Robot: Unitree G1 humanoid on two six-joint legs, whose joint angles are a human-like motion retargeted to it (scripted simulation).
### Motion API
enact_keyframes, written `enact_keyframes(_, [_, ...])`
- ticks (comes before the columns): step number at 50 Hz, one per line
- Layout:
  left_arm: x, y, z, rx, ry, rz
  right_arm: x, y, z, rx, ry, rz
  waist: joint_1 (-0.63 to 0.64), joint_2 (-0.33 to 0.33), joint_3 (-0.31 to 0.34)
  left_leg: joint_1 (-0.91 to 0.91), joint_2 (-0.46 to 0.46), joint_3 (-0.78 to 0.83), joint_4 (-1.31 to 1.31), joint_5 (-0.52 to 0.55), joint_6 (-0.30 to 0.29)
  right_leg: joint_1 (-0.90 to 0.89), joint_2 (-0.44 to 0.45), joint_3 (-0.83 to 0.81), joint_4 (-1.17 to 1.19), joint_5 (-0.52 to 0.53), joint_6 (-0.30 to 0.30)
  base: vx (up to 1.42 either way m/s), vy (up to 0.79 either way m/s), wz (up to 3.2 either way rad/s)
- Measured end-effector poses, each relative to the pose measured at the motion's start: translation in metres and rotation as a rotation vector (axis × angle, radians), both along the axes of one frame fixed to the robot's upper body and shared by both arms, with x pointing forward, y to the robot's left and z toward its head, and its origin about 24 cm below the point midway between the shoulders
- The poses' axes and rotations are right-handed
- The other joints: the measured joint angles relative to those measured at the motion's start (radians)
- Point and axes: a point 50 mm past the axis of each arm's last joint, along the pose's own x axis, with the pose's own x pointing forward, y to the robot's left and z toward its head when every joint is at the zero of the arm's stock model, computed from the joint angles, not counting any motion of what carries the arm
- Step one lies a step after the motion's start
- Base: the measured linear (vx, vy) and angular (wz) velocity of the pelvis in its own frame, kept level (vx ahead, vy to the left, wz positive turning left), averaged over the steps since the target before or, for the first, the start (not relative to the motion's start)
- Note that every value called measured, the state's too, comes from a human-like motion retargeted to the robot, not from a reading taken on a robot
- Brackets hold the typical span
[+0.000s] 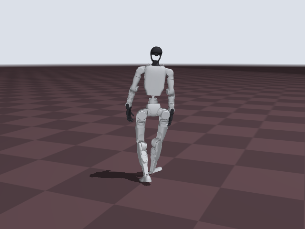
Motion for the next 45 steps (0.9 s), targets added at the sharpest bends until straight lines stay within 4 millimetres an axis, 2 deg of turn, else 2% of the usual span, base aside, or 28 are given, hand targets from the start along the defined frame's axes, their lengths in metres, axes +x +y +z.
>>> enact_keyframes(12, [0.005, -0.007, 0.0, -0.012, -0.024, 0.007, -0.004, 0.006, -0.001, 0.017, 0.009, -0.012, -0.009, 0.01, 0.014, -0.015, 0.022, 0.009, 0.041, 0.015, -0.011, 0.013, 0.005, -0.006, 0.0, -0.002, -0.014, 0.02, -0.02, 0.22])
enact_keyframes(23, [0.013, -0.007, 0.002, 0.006, -0.043, 0.004, -0.009, 0.013, -0.002, 0.031, 0.02, -0.008, -0.017, 0.025, 0.035, -0.04, 0.06, 0.01, 0.137, 0.029, -0.051, 0.039, 0.027, -0.014, -0.001, 0.0, -0.028, 0.01, -0.02, 0.22])
enact_keyframes(33, [0.021, -0.003, 0.005, 0.034, -0.074, 0.011, -0.013, 0.021, -0.003, 0.043, 0.032, 0.004, -0.015, 0.034, 0.051, -0.054, 0.082, 0.015, 0.228, 0.075, -0.11, 0.069, 0.052, -0.025, -0.002, -0.001, -0.04, 0.01, -0.02, 0.19])
enact_keyframes(45, [0.028, 0.005, 0.009, 0.057, -0.108, 0.039, -0.018, 0.032, -0.004, 0.063, 0.035, 0.01, -0.008, 0.034, 0.067, -0.058, 0.082, 0.008, 0.312, 0.189, -0.216, 0.108, 0.081, -0.028, -0.003, 0.0, -0.052, 0.0, 0.0, 0.0])
